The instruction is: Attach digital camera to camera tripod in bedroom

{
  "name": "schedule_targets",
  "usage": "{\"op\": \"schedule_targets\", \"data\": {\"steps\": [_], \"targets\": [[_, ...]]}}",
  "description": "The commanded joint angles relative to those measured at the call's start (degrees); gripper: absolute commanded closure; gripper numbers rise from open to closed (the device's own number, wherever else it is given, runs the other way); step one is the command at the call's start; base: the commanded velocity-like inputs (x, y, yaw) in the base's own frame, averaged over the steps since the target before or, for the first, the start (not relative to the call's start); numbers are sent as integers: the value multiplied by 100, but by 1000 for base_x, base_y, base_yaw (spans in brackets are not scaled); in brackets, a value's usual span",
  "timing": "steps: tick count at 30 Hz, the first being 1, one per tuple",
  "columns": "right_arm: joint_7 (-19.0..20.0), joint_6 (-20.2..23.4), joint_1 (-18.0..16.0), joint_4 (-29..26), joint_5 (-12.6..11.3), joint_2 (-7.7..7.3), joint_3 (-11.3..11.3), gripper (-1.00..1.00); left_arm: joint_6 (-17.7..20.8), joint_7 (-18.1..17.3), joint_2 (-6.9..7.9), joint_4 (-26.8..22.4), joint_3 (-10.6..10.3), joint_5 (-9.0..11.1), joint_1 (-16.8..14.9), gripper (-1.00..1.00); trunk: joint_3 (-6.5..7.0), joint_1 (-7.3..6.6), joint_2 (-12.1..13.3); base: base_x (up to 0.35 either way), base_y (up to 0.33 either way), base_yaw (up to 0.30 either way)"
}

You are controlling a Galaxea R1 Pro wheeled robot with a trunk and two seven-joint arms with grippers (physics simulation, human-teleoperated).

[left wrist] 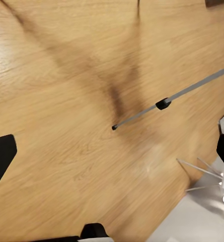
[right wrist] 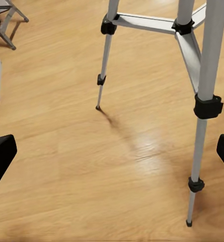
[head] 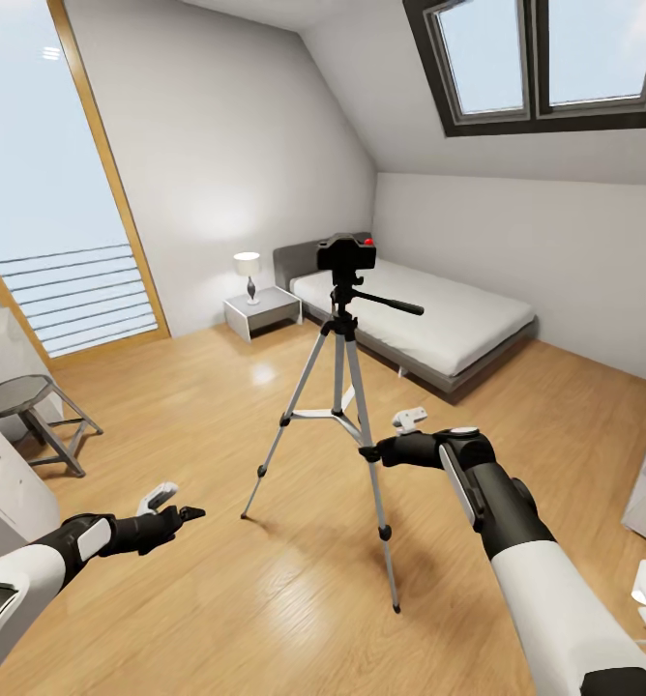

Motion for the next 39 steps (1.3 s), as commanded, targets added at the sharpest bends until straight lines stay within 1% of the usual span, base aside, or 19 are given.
{"op": "schedule_targets", "data": {"steps": [1,4,5,7,8,9,10,11,15,17,18,20,22,24,27,31,32,35,39], "targets": [[45,13,-6,-5,61,-3,6,-100,39,-11,2,0,-48,62,-3,-100,-12,4,-12,0,0,0],[47,18,-6,4,53,-20,6,-100,39,-8,-3,6,-50,72,-4,-100,-12,4,-12,0,0,0],[35,16,-6,917,38,-437,-9,-100,85,243,-21,15,-60,40,6,-100,-12,4,-12,0,0,0],[24,-2,-6,1331,43,-516,-9,-100,94,509,-17,15,-65,33,16,-100,-12,4,-12,0,0,0],[16,-21,-6,1691,46,-574,-10,-100,96,733,-18,16,-66,30,27,-100,-12,4,-12,0,0,0],[-107,-777,-6,3947,68,-857,0,-100,79,1938,-94,18,-69,26,277,-100,-12,4,-12,0,0,0],[-129,-963,-6,4197,66,-875,1,-100,72,2053,-106,18,-69,26,359,-100,-12,4,-12,0,0,0],[-185,-1321,-6,4682,64,-900,5,-100,59,2264,-129,18,-69,26,538,-100,-12,4,-12,0,0,0],[-366,-1920,-6,5526,59,-922,14,-100,19,2598,-160,19,-70,25,946,-100,-12,4,-12,0,0,0],[-491,-2130,-6,5770,56,-923,17,-100,-40,2694,-176,19,-70,22,1170,-100,-12,4,-12,0,0,0],[-635,-2279,8,5919,53,-921,19,-100,-148,2759,-190,19,-71,20,1409,-100,-12,4,-12,0,0,0],[-789,-2375,78,6017,49,-909,19,-100,-307,2800,-202,19,-72,21,1656,-100,-12,4,-12,0,0,0],[-932,-2440,234,6079,47,-898,19,-100,-491,2827,-223,19,-71,22,1913,-100,-12,4,-12,0,0,0],[-1047,-2489,469,6119,44,-886,19,-100,-673,2843,-260,19,-71,27,2173,-100,-12,4,-12,0,0,0],[-1151,-2561,888,6149,29,-876,13,-100,-919,2861,-356,19,-70,38,2550,-100,-12,4,-12,0,0,0],[-1218,-2713,1442,6171,-1,-861,-2,-100,-1174,2877,-517,23,-70,51,2982,-100,-12,4,-12,0,0,0],[-1234,-2825,1691,6178,-16,-851,-10,-100,-1282,2884,-588,24,-70,55,3157,-100,-12,4,-12,0,0,0],[-1248,-3042,2057,6184,-40,-845,-20,-100,-1422,2892,-682,26,-68,63,3355,-100,-12,4,-12,0,0,0],[-1259,-3369,2544,6188,-73,-838,-27,-100,-1561,2942,-765,27,-64,75,3522,-100,-12,4,-12,0,0,0]]}}
